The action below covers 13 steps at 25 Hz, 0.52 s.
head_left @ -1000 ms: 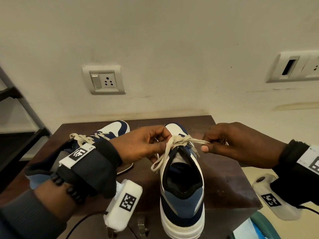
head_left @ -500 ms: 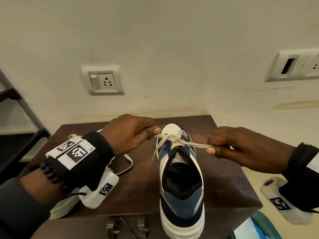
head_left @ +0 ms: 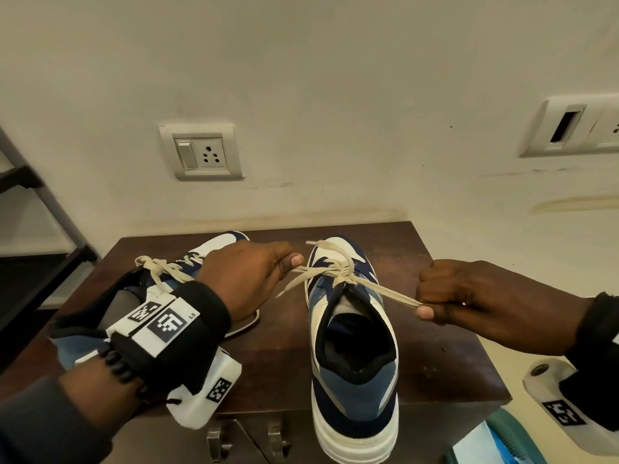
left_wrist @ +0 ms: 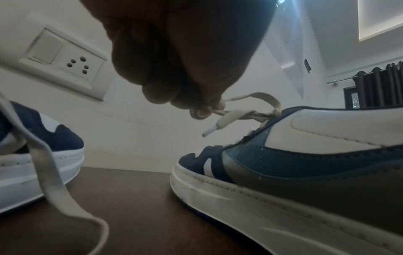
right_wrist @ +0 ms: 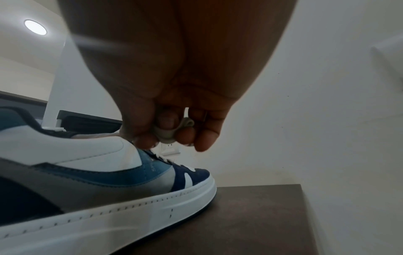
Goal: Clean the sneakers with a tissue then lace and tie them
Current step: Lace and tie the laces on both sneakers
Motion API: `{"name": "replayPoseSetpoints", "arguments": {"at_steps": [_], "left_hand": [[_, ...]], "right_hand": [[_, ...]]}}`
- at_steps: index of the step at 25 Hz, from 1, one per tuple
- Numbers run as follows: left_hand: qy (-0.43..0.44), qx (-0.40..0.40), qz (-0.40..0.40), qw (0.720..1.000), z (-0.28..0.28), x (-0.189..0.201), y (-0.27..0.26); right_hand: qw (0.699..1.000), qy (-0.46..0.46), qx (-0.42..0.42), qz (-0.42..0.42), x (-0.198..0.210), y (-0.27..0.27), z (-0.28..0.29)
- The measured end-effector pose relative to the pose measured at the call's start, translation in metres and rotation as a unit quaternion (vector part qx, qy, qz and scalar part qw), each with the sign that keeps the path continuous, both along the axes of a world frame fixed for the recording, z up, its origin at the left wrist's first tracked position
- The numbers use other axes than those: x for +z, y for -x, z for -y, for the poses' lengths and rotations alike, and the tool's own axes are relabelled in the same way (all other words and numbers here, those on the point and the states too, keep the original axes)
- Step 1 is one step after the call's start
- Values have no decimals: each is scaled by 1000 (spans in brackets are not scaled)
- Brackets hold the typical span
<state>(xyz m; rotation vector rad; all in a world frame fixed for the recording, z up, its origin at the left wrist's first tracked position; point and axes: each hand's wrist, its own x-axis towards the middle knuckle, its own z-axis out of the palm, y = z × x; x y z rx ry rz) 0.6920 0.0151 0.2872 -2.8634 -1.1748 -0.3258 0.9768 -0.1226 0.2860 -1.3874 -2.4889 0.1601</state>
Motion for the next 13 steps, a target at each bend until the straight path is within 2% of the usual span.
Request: {"name": "replayPoseSetpoints", "arguments": {"at_steps": [6, 8, 11, 13], "left_hand": [[18, 4, 28, 999, -2, 1, 3], [27, -8, 43, 999, -5, 1, 2], [86, -20, 83, 993, -15, 3, 4], [57, -42, 122, 990, -22, 6, 7]], "right_hand": [[999, 9, -6, 39, 0, -8, 8], [999, 28, -27, 26, -5, -8, 8], [996, 76, -56, 1, -7, -2, 3], [994, 49, -91, -28, 0, 5, -5]]}}
